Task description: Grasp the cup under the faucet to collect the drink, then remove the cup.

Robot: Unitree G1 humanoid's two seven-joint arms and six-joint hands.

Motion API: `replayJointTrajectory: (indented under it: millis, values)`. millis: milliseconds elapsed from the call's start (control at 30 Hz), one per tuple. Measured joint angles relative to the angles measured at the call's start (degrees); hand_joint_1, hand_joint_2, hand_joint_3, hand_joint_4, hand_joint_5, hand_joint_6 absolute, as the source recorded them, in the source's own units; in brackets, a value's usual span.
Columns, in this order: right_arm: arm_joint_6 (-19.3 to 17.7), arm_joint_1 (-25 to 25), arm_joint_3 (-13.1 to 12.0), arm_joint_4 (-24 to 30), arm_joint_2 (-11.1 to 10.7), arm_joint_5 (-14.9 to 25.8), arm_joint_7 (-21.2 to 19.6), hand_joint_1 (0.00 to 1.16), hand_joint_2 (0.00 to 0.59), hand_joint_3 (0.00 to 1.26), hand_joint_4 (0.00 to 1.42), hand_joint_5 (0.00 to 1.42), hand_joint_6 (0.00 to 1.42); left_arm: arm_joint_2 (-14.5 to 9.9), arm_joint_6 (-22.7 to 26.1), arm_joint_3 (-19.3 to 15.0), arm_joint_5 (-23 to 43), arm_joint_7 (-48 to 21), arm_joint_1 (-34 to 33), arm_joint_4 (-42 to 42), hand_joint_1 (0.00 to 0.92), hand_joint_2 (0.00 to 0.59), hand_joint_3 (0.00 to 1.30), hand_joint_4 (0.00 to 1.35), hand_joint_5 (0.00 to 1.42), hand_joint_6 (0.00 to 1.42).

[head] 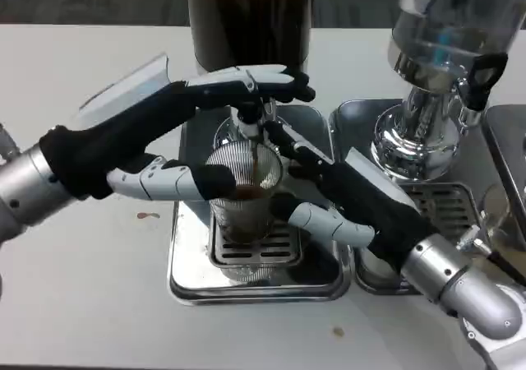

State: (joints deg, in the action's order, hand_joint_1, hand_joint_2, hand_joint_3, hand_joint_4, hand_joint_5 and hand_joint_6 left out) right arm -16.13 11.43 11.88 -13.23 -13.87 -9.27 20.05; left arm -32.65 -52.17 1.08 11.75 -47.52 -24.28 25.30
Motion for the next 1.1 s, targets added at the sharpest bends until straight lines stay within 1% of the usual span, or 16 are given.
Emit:
replayJointTrajectory:
  millis: [167, 633, 667, 1100]
  values:
    - [-0.2, 0.0, 0.0, 0.0, 0.1, 0.6, 0.0, 0.12, 0.029, 0.00, 0.00, 0.00, 0.06, -0.1, 0.0, 0.0, 0.1, 0.1, 0.1, -0.1, 0.000, 0.119, 0.28, 0.19, 0.25, 0.24]
    - [-0.2, 0.0, 0.0, 0.0, 0.1, 1.8, 0.3, 0.13, 0.045, 0.00, 0.00, 0.00, 0.06, 0.1, 1.1, -0.8, 2.7, 0.5, 1.1, -0.1, 0.000, 0.115, 0.28, 0.21, 0.27, 0.26]
    - [-0.2, 0.0, 0.0, 0.0, 0.1, 1.8, 0.3, 0.15, 0.050, 0.00, 0.00, 0.00, 0.06, 0.1, 1.4, -1.0, 3.1, 0.5, 1.2, -0.1, 0.000, 0.115, 0.28, 0.21, 0.27, 0.26]
    - [-0.2, -0.1, -0.1, 0.0, 0.1, 2.1, 0.4, 0.16, 0.081, 0.00, 0.00, 0.00, 0.06, 0.4, 3.8, -7.3, 5.7, 0.9, 1.1, 1.0, 0.000, 0.109, 0.27, 0.21, 0.27, 0.25]
